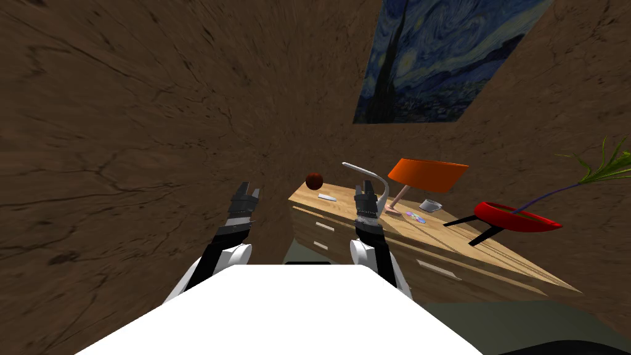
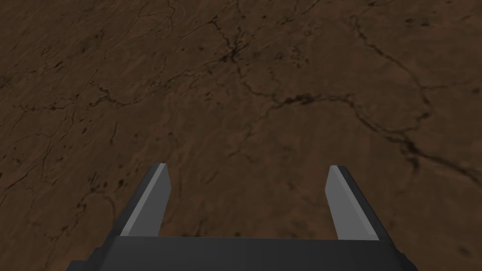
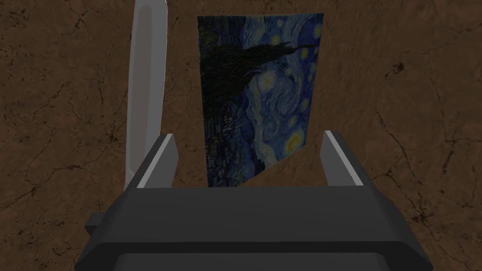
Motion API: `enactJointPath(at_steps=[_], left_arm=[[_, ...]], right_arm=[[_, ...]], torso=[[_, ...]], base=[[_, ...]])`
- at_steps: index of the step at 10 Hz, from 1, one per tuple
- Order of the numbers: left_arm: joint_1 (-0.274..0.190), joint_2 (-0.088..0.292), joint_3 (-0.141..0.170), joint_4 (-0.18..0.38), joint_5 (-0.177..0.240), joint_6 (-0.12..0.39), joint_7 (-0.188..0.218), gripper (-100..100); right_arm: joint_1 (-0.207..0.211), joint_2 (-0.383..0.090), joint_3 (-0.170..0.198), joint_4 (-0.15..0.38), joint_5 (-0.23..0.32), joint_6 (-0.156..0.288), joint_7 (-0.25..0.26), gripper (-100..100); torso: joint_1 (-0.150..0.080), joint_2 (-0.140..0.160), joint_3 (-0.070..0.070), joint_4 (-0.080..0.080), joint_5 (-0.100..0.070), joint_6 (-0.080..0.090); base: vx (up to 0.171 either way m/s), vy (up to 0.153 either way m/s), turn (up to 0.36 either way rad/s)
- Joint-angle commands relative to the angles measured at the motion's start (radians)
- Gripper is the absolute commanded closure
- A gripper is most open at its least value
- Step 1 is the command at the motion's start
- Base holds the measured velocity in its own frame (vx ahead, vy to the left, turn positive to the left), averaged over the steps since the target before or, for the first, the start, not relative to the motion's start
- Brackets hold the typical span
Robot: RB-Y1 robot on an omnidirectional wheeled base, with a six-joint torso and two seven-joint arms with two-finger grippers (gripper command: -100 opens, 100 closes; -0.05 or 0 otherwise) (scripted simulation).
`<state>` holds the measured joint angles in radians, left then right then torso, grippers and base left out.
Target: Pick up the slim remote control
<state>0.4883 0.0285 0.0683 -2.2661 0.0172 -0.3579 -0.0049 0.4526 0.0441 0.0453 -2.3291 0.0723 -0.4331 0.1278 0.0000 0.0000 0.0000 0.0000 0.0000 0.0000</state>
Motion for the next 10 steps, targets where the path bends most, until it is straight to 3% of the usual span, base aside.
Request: enactJointPath(at_steps=[1,5,10], left_arm=[[0.0,0.0,0.0,0.0,0.0,0.0,0.0,0],[0.0,0.0,0.0,0.0,0.0,0.0,0.0,0],[0.0,0.0,0.0,0.0,0.0,0.0,0.0,0]], right_arm=[[0.001,-0.037,-0.007,-0.003,0.005,-0.003,-0.003,-100],[0.015,-0.154,-0.052,-0.009,0.04,-0.025,-0.024,-100],[0.059,-0.309,-0.164,0.023,0.128,-0.071,-0.073,-100]], torso=[[0.0,0.0,0.0,0.0,0.0,0.0],[-0.007,0.007,0.004,0.002,-0.002,0.0],[-0.009,0.007,0.004,0.002,-0.002,0.0]], base=[[-0.024,-0.016,0.031],[-0.089,-0.091,0.094],[-0.117,-0.114,0.206]])
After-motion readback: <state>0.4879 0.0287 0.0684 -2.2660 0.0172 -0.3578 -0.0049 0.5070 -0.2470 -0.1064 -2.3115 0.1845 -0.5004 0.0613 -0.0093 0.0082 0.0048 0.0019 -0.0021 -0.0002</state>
